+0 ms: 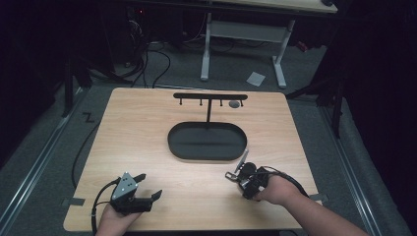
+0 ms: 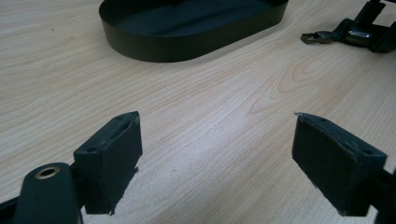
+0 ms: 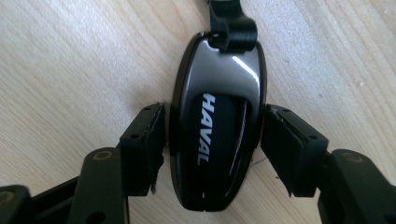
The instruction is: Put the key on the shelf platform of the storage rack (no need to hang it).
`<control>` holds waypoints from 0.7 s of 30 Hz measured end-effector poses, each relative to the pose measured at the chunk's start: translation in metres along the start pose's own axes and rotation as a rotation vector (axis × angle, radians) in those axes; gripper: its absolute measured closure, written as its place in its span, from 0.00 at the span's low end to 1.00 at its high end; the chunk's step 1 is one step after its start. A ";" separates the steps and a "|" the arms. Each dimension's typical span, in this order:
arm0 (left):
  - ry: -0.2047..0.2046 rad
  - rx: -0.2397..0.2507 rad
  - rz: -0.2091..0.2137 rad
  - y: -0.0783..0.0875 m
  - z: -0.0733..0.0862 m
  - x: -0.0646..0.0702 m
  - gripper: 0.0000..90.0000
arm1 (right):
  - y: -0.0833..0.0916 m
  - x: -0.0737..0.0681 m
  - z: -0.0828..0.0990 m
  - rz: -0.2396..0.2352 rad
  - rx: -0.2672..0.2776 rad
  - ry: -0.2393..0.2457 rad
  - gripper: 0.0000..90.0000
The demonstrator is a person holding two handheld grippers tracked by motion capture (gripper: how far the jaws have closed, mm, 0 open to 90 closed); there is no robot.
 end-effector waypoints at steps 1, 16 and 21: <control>-0.001 -0.002 0.001 0.000 0.000 0.000 0.19 | 0.000 0.000 -0.001 -0.017 0.000 -0.019 0.45; -0.003 -0.001 0.003 0.001 0.001 0.001 0.19 | 0.001 0.004 -0.006 -0.043 -0.048 0.001 0.54; 0.002 -0.003 0.005 0.000 0.001 0.000 0.19 | 0.006 0.002 -0.006 -0.027 -0.039 0.014 0.54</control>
Point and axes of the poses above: each handheld gripper's, and its own axes: y roughly backward along the jaws, z roughly out of its underside, x roughly to its right, the point moved 4 cm from there along -y, roughly forward along the jaws, and after that the axes turned 8 degrees about -x, right-handed, at the moved point
